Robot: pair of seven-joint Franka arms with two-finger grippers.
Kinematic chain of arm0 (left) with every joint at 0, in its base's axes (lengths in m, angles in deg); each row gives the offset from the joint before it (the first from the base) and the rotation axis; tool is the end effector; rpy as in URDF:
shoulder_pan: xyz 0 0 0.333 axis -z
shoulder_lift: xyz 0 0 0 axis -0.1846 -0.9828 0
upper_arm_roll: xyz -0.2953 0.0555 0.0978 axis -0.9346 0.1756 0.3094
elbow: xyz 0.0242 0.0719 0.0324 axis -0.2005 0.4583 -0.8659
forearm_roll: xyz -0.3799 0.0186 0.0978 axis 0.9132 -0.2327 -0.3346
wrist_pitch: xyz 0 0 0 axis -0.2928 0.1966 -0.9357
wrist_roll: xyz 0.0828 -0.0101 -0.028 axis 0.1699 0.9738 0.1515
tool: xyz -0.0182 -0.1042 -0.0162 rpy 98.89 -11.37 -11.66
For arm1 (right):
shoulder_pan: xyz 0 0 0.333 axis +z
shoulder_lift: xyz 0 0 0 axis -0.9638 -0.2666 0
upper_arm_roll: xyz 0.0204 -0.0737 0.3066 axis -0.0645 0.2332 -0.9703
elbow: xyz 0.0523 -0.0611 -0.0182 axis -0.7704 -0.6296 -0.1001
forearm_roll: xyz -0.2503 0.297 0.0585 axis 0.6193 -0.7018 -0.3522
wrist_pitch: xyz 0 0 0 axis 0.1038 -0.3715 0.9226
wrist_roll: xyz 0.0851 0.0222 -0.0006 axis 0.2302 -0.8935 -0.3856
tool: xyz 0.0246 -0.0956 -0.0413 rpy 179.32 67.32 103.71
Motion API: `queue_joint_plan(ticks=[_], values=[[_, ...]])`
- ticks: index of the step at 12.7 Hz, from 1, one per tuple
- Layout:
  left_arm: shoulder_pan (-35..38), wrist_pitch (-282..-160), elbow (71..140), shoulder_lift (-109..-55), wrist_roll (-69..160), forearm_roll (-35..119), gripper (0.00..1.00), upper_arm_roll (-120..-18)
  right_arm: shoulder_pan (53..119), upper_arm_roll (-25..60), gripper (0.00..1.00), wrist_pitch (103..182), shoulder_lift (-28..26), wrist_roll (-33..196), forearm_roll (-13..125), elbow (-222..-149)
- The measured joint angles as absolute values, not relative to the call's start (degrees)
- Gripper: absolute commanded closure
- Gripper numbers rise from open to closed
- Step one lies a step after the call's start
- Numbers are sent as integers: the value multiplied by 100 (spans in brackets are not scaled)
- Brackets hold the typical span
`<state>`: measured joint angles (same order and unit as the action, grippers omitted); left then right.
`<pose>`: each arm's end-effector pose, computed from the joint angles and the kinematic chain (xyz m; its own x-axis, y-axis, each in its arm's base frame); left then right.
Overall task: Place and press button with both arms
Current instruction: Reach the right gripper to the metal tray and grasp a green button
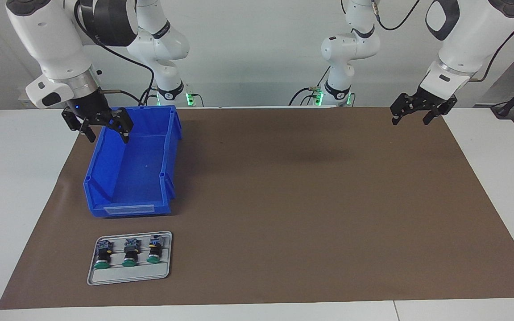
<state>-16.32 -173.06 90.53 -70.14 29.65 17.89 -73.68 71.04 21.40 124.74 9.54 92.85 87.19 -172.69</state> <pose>0.5424 -0.0267 0.6066 0.9977 -0.0533 -0.0419 -0.0524 -0.9984 0.0211 0.5927 -0.0070 0.5900 0.9945 -0.0689 0.0793 -0.0694 -0.9976 0.0035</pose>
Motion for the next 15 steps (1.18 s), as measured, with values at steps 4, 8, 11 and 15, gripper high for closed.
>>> queue_joint_plan(ticks=[4,8,11,15], values=[[-1632,-17306,9053,-7014,2965,1789,0,-7368,7059,2139,6,13033,-56,8998,8735,-16684],[-1632,-17306,9053,-7014,2965,1789,0,-7368,7059,2131,8,13577,-1114,8806,8844,-15965],[-1632,-17306,9053,-7014,2965,1789,0,-7368,7059,2126,8,13925,-1776,8676,8954,-15570],[-1632,-17306,9053,-7014,2965,1789,0,-7368,7060,2120,8,14304,-2529,8391,8984,-15183]])
